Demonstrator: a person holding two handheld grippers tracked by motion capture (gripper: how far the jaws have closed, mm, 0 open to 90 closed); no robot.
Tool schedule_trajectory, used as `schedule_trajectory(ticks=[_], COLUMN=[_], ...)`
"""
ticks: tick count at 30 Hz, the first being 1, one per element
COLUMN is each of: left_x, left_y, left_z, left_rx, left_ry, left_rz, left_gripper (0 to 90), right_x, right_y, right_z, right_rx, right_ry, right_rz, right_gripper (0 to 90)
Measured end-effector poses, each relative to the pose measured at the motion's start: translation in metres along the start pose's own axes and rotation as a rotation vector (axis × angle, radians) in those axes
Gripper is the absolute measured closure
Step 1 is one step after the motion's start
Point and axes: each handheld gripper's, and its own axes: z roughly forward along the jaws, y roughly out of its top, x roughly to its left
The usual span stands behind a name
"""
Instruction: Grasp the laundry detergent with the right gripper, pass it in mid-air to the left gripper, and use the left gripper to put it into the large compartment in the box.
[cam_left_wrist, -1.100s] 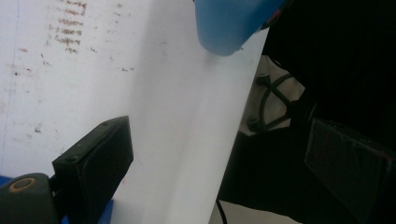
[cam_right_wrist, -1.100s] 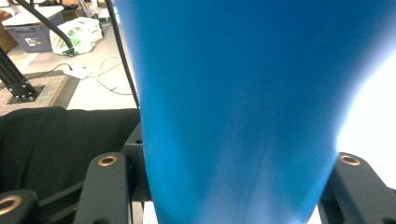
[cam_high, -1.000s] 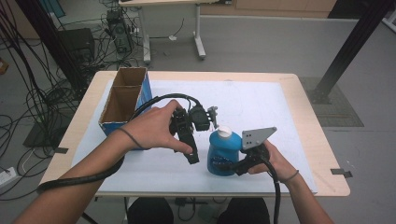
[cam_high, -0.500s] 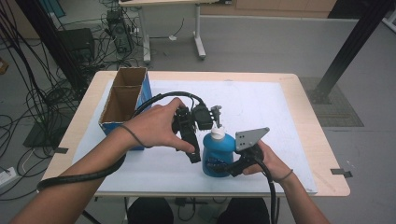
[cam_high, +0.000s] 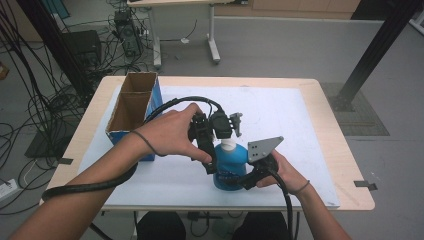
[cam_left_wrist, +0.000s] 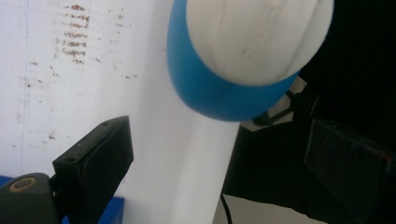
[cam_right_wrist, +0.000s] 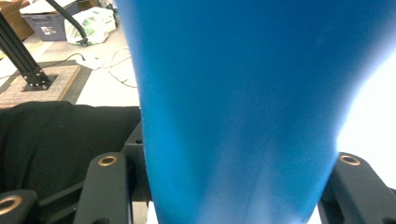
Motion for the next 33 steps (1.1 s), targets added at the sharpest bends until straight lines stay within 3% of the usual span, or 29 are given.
schedule_trajectory(ticks=[33], left_x=[-0.014], left_y=[0.032], left_z=[-0.001], left_rx=[0.041], left_ry=[0.023], left_rz=[0.065], left_gripper=[9.0], right_x=[-0.001], right_y=[0.004], right_z=[0.005], right_rx=[0.003], right_ry=[0.015], right_rz=[-0.021], right_gripper=[41.7])
